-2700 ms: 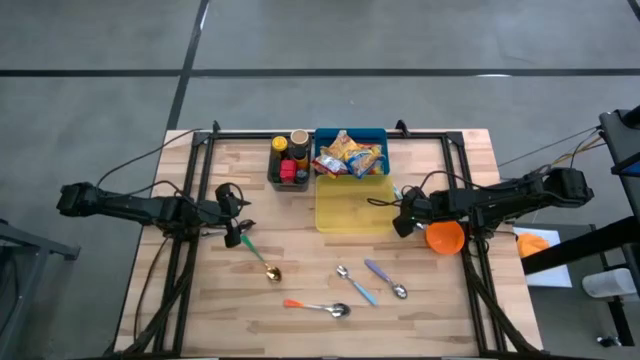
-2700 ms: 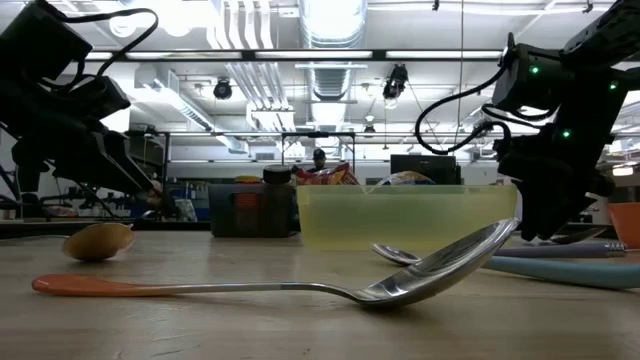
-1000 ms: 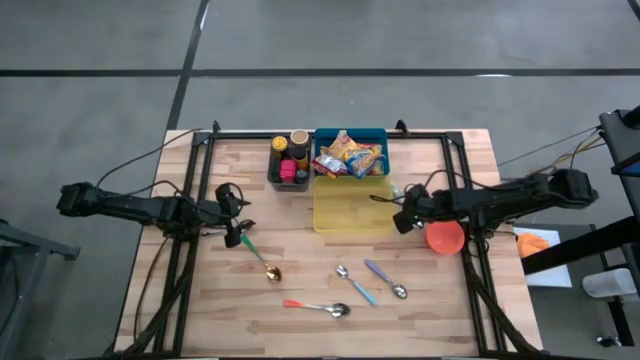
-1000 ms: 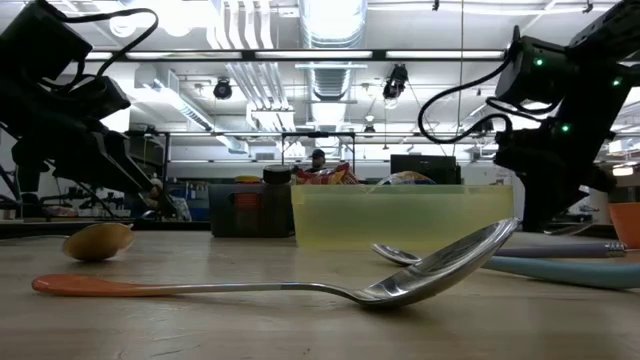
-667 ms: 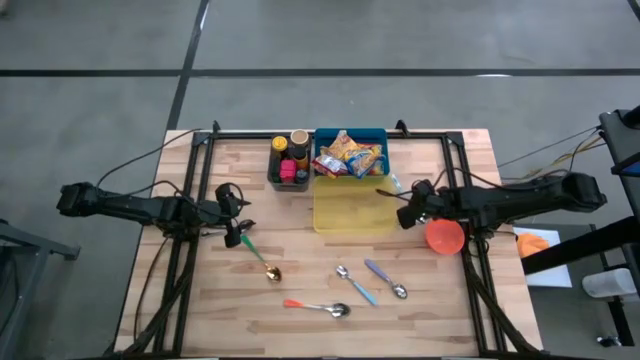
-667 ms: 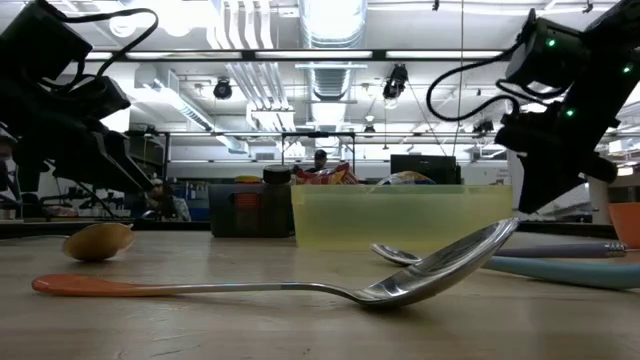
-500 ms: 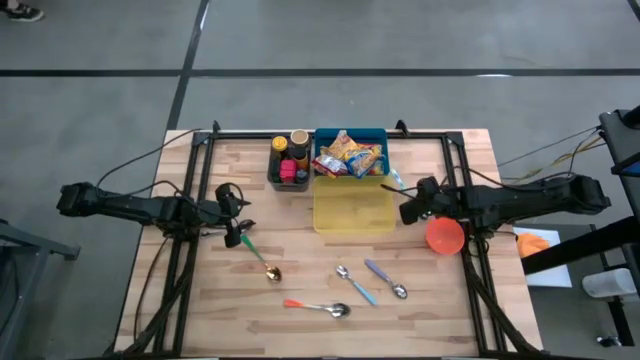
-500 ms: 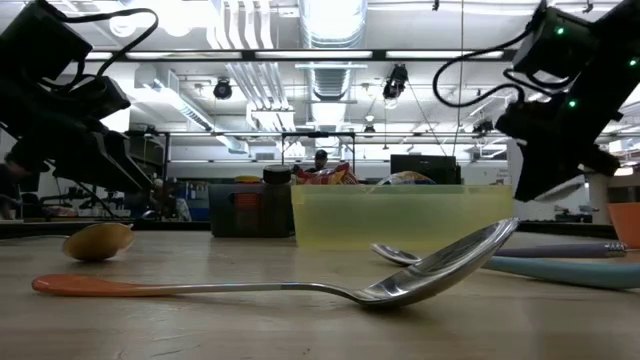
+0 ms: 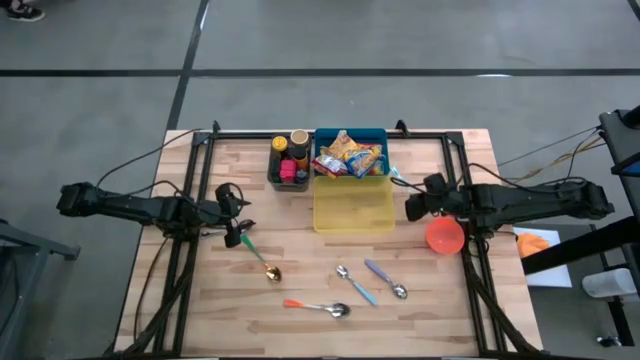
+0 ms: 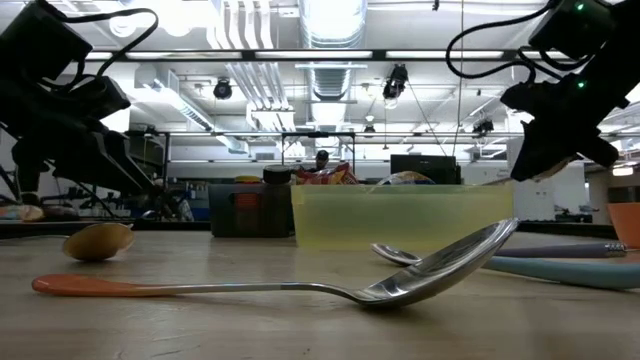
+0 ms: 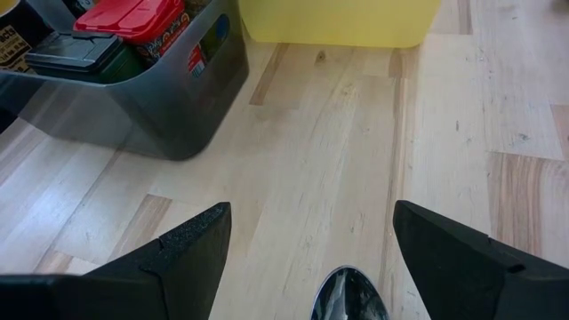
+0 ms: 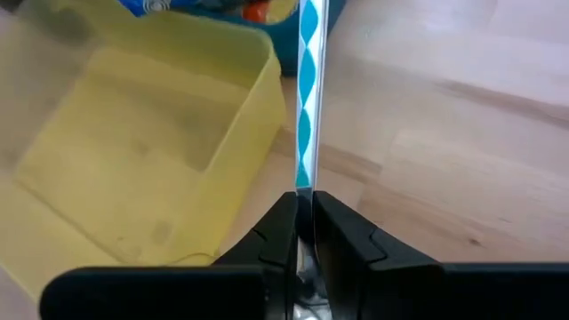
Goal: Pick & Place Food Item
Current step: Put the green patterned spoon into the yellow bin
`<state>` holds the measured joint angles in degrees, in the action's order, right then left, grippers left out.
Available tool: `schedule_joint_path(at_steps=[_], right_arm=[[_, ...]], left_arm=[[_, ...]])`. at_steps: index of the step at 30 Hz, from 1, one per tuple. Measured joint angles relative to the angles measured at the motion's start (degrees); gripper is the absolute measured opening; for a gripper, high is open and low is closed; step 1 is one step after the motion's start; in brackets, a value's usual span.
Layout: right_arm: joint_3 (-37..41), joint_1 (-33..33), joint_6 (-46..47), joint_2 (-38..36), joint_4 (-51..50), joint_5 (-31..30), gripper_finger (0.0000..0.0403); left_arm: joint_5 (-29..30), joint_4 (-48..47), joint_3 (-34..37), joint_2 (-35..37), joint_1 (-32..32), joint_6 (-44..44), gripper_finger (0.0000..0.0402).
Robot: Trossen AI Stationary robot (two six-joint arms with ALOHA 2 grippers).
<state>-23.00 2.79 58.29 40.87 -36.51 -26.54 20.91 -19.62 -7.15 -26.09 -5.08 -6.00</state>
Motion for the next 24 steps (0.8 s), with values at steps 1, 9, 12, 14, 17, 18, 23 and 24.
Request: schedule_joint_path(at_steps=[1,9,12,14,17,18,23,24], right_arm=[[0.0,0.0,0.0,0.11,-0.24,0.66,0.0036],[1.06,-0.03,1.08,4.9,-0.65,4.58,0.0036],[1.75,-0.02,2.52,7.22,-0.57,4.71,0.0036],[1.92,-0.02,2.61,8.3,-0.59,4.71,0.0036],[1.92,-0.02,2.61,9.01,-0.16,4.65,0.0036],[1.92,-0.02,2.57,9.01,-0.12,4.61,0.0036],[1.92,-0.02,0.23,9.09,-0.02,4.51,0.0036],[1.92,-0.02,0.17,9.11,-0.01,4.53,0.0036]], left_arm=[[0.01,0.0,-0.01,0.0,0.0,0.0,0.0317],[0.0,0.0,-0.01,0.0,0.0,0.0,0.0317],[0.02,0.0,-0.01,0.0,0.0,0.0,0.0317],[0.0,0.0,0.01,0.0,0.0,0.0,0.0317],[0.02,0.0,0.0,0.0,-0.02,0.0,0.0317],[0.0,0.0,0.0,0.0,0.0,0.0,0.0317],[0.01,0.0,0.01,0.0,-0.02,-0.01,0.0317],[0.02,0.01,0.01,0.0,0.0,0.0,0.0317]])
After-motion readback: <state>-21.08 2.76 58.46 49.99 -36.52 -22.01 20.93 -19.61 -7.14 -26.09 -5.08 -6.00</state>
